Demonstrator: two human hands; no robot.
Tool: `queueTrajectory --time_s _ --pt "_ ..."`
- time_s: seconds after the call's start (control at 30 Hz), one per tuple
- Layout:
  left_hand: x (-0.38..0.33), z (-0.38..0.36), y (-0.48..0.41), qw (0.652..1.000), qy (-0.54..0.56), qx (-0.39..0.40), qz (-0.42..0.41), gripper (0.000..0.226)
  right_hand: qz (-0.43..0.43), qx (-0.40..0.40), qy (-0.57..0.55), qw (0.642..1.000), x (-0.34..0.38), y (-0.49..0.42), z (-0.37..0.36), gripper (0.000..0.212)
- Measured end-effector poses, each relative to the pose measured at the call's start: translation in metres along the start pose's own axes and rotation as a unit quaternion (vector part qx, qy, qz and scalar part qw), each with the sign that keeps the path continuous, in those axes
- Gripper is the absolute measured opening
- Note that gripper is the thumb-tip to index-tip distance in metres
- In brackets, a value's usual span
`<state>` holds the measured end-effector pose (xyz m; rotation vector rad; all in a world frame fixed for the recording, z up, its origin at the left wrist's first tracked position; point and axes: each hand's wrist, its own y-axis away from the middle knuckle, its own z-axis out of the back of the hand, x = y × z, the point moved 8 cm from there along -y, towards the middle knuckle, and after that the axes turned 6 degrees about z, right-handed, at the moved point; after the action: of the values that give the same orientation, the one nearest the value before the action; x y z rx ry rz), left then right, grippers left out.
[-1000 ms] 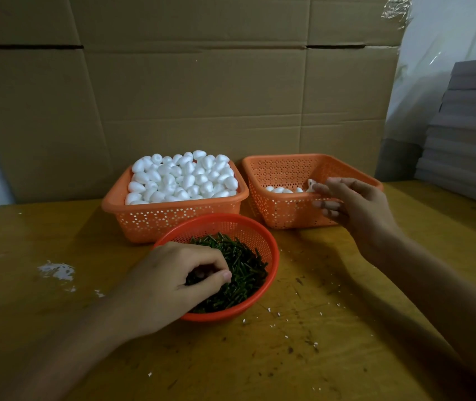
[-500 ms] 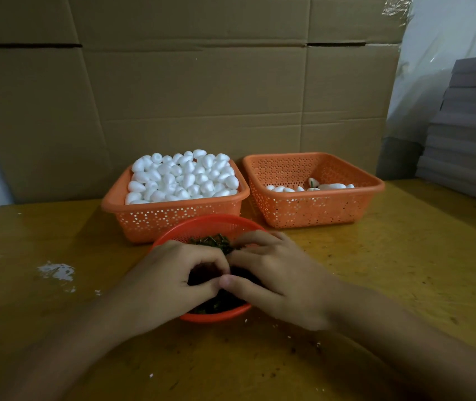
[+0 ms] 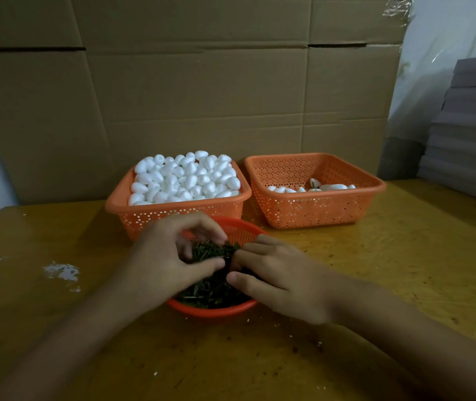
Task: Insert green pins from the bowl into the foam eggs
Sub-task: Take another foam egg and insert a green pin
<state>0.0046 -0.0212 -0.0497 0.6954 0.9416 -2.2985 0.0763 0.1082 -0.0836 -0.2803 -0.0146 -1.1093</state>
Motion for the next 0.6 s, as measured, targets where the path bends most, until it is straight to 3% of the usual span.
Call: queueTrajectory --time_s 0.07,0.17,0.33,0.5,0.6 --pt "0.003 0.025 -0.012 0.997 0.009 -0.077 0.011 0.027 -0.003 -0.002 -0.004 1.0 0.0 0.0 0.0 0.04" --pt "0.018 0.062 -0.043 0.986 -0.088 -0.141 0.029 0.029 -0.004 -0.008 -0.003 1.0 -0.001 0.0 0.0 0.038" --pt "0.063 0.068 -0.098 0.967 -0.22 0.012 0.128 0.055 -0.003 -0.01 -0.011 1.0 -0.001 -0.001 -0.001 0.036" --pt "0.091 0.041 -0.114 0.934 -0.258 0.156 0.191 0.035 0.001 -0.017 -0.024 1.0 0.0 -0.001 -0.001 0.035" --pt "0.099 0.037 -0.114 0.94 -0.199 0.157 0.228 0.024 0.002 -0.015 -0.024 1.0 0.0 -0.001 -0.002 0.036"
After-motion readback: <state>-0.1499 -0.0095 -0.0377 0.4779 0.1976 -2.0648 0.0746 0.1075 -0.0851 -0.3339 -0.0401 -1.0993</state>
